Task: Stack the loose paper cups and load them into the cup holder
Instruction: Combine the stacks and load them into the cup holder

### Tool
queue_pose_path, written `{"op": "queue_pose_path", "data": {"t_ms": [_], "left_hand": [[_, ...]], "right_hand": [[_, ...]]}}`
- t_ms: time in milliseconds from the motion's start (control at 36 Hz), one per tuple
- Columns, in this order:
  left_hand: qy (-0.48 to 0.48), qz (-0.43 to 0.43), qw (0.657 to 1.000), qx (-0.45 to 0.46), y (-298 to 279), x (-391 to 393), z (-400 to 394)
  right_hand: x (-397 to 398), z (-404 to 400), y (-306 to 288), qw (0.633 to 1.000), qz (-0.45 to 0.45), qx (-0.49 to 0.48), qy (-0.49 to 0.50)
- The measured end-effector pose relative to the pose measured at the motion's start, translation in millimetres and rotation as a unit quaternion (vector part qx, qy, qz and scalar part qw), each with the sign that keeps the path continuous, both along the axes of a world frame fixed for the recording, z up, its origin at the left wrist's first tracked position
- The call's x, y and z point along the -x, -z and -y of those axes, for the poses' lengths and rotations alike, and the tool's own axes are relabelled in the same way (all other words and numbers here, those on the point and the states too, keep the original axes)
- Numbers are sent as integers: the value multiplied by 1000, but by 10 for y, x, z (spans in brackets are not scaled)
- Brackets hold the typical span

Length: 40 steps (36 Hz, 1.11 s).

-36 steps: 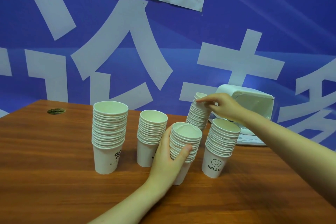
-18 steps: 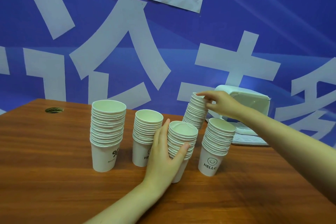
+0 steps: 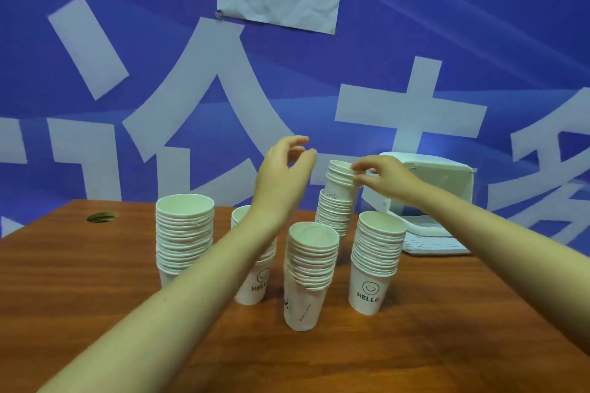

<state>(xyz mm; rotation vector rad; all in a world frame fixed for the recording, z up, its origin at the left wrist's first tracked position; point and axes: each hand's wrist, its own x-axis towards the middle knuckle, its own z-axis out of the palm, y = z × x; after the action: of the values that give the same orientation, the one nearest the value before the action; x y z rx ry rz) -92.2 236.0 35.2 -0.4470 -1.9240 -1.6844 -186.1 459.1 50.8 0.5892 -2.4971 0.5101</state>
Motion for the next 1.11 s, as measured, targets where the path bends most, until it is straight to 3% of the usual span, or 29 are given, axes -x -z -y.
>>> {"op": "queue_pose_path", "data": {"t_ms": [56, 139, 361, 556, 667, 861, 1111], "left_hand": [[12, 83, 996, 40, -181, 226, -44], [8, 117, 975, 190, -242, 559, -125], [96, 200, 940, 258, -237, 1079, -402], [142, 162, 935, 283, -173, 1151, -551], [116, 144, 929, 321, -127, 1124, -568], [69, 185, 898, 394, -109, 1067, -469], [-1, 118, 936, 332, -369, 544, -199]], "right_hand": [[-10, -13, -15, 1000, -1, 25, -6], [-25, -39, -18, 999, -4, 39, -15], [70, -105, 42, 996, -36, 76, -26], [129, -184, 81, 991, -69, 109, -42], [86, -265, 14, 980, -98, 170, -31], [-54, -424, -235, 952, -130, 275, -2], [-645, -247, -233, 922, -99, 369, -61]]}}
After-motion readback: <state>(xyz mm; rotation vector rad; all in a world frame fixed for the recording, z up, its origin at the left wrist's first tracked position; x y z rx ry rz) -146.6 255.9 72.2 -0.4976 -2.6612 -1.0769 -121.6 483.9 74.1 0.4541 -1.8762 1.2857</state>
